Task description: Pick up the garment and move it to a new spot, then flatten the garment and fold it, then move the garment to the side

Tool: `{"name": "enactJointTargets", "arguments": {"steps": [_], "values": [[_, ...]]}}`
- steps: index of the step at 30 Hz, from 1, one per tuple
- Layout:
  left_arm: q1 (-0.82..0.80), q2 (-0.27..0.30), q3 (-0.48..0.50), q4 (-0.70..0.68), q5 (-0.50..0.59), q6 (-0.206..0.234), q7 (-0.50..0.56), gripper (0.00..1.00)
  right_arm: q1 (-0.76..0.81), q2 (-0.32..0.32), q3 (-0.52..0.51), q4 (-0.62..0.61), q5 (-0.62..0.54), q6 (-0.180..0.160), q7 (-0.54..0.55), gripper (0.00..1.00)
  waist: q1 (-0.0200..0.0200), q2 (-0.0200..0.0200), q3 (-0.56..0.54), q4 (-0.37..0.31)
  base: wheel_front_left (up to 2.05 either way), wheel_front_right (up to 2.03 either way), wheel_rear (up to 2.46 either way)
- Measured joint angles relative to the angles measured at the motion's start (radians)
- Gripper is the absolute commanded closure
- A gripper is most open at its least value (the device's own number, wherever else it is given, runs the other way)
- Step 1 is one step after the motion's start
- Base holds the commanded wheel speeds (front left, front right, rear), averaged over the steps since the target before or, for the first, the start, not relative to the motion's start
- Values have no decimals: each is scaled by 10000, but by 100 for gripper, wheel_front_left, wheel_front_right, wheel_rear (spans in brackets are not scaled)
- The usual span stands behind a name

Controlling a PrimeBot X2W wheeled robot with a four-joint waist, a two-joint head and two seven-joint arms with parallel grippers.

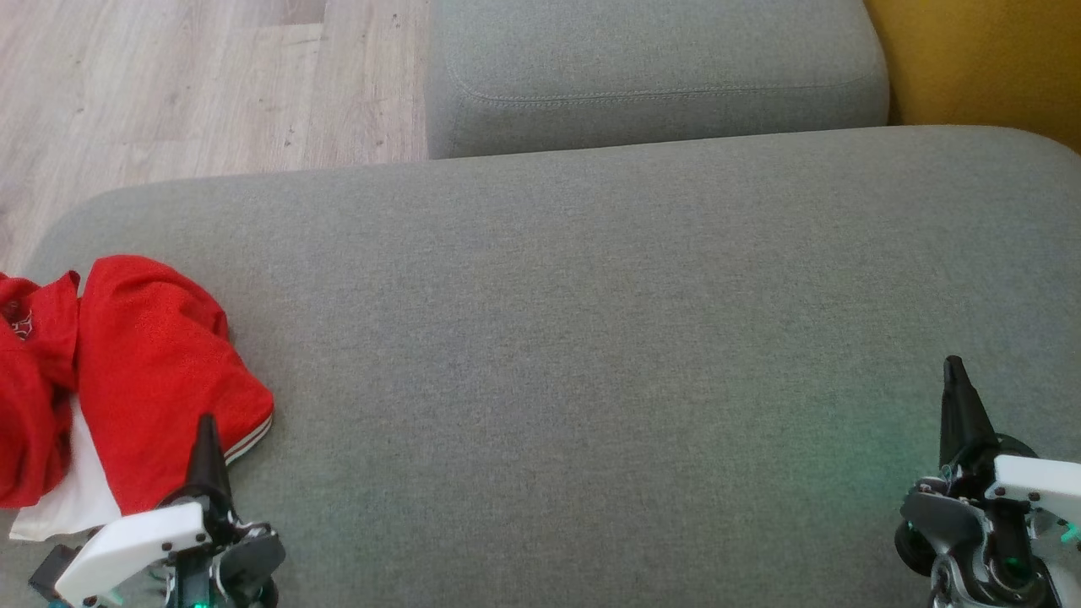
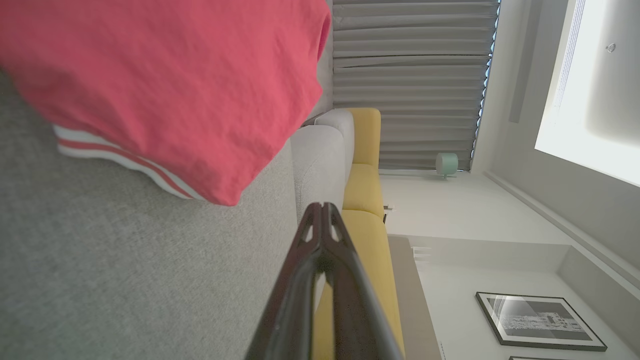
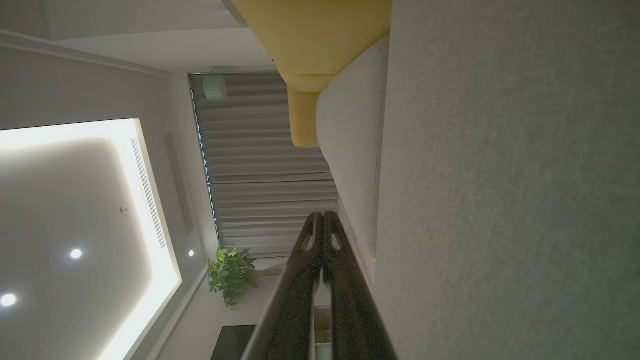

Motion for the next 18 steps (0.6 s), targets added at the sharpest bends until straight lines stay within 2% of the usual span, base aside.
{"name": "enactJointTargets", "arguments": {"steps": [18], "values": [[0,0,0,0,0,0,0,100,0,0,0,0,0,0,0,100,0,0,0,0,0,0,0]]}}
